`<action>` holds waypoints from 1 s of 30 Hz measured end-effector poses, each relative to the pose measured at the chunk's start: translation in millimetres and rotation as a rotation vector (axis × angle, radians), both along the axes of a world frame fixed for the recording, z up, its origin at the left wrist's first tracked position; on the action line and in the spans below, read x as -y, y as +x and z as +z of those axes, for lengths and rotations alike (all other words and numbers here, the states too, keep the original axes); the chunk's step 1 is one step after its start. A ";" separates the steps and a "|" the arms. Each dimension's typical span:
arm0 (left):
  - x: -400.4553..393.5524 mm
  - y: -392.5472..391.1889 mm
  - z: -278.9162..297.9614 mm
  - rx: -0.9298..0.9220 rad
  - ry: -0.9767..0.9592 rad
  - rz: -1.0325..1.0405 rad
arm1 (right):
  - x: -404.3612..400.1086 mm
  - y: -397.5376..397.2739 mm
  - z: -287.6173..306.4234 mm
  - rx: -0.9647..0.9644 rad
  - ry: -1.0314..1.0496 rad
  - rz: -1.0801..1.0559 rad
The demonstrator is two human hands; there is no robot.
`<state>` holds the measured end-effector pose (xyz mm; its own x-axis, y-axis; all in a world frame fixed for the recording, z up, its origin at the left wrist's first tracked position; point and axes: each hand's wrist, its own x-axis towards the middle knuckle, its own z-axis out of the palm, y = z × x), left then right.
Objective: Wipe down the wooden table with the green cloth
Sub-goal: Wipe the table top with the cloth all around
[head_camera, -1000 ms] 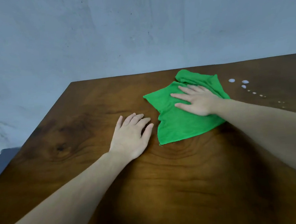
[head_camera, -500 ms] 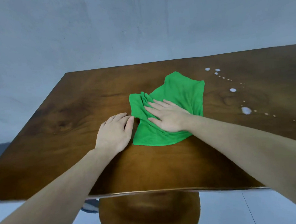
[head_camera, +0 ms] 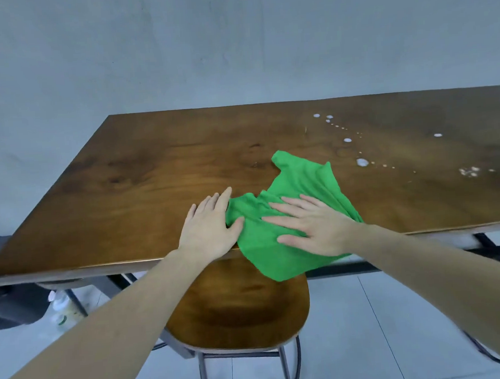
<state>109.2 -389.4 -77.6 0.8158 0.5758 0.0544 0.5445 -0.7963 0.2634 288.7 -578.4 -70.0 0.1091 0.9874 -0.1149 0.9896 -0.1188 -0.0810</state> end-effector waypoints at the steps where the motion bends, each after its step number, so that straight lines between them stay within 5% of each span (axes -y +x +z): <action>1: 4.1 -2.9 0.1 -0.008 0.005 -0.010 | 7.4 0.9 -0.5 0.014 0.007 -0.046; 7: 18.3 -15.6 -0.4 0.005 -0.032 -0.049 | 3.5 -21.8 -4.6 0.067 -0.010 -0.259; 17: 21.2 -5.7 3.7 0.052 -0.025 -0.065 | 10.1 -8.6 -13.3 0.178 0.057 0.171; 30: 23.2 99.2 4.7 -0.004 -0.032 -0.108 | 13.3 102.1 -1.7 0.030 -0.019 0.136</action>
<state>208.4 -412.6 -73.0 0.8731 0.4863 0.0338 0.4576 -0.8415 0.2874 390.9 -591.7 -71.7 -0.0215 0.9909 -0.1327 0.9986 0.0149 -0.0505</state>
